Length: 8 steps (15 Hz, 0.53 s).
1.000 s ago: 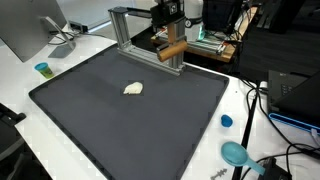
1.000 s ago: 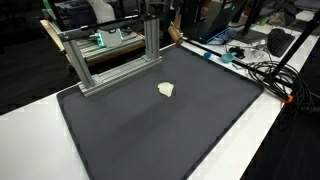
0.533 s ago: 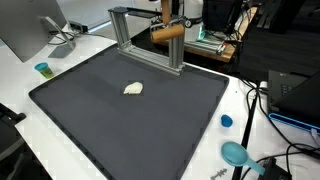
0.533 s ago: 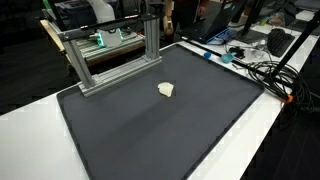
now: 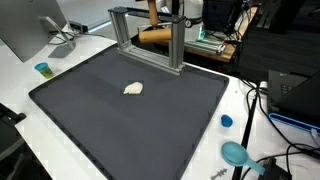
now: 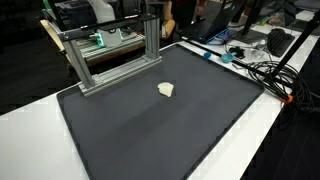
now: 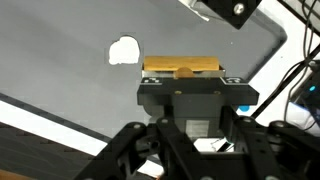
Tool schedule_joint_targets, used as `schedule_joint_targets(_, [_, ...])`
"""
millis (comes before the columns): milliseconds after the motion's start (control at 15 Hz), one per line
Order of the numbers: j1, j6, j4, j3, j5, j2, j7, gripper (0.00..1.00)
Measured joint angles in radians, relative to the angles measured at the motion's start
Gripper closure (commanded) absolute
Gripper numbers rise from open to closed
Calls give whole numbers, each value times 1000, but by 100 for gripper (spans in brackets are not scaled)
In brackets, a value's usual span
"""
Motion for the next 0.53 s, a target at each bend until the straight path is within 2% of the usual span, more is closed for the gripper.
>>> schedule_joint_targets(267, [-47,24,-81,-18,-66,-51,169,78])
schedule_joint_targets(533, [-77,71,-165,-4,-144,-83,387,78])
